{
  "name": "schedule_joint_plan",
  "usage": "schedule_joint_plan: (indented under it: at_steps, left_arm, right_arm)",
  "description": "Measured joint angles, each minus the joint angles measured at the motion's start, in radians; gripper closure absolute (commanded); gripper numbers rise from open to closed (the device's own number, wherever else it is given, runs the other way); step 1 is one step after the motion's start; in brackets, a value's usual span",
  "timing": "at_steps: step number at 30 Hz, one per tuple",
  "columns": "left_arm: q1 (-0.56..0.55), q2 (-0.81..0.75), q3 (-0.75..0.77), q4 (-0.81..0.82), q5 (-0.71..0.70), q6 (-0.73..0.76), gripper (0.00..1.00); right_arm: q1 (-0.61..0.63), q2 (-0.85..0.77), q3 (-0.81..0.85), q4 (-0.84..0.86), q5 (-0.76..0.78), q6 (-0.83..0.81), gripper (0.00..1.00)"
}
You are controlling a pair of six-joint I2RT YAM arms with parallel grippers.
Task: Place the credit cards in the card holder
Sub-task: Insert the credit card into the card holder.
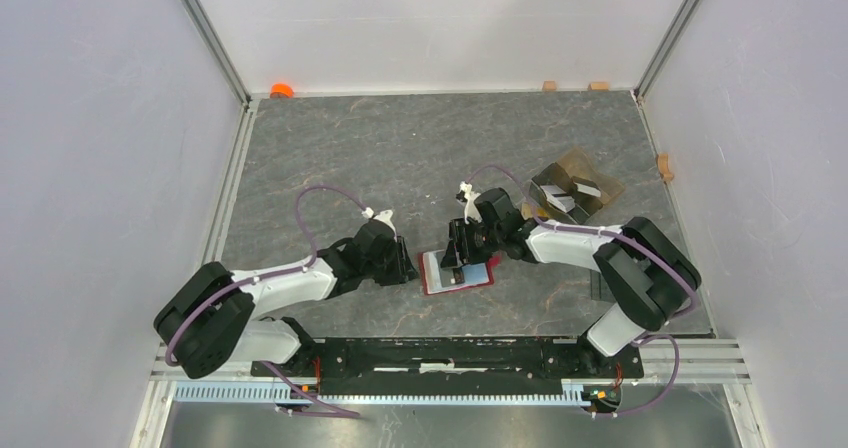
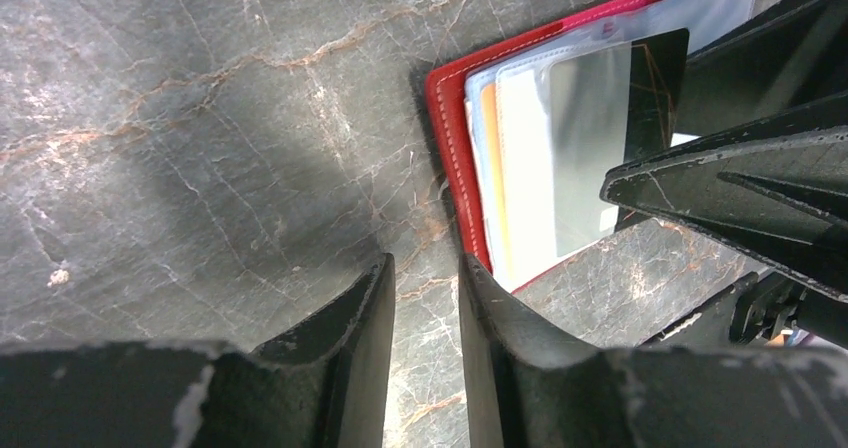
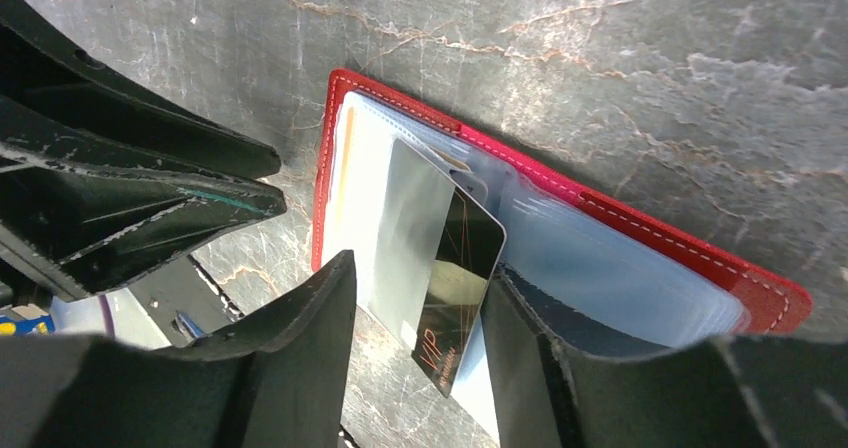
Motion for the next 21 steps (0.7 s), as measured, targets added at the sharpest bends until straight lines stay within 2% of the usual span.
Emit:
schedule_joint_plan:
  at_steps: [7, 14, 21]
  left_arm:
    - [0.0, -0.043, 0.016, -0.016, 0.011, 0.001, 0.56]
    - [0.0, -0.062, 0.037, -0.013, 0.04, 0.001, 0.53]
    - [-0.002, -0.016, 0.037, 0.043, 0.084, -0.002, 0.56]
  right_arm:
    - [0.0, -0.066, 0.043, -0.136, 0.054, -0.065, 0.35]
    - [0.0, -0.123, 0.087, -0.241, 0.128, -0.133, 0.3]
    - [-0.001, -0.135, 0.079, -0.283, 0.162, -0.167, 0.37]
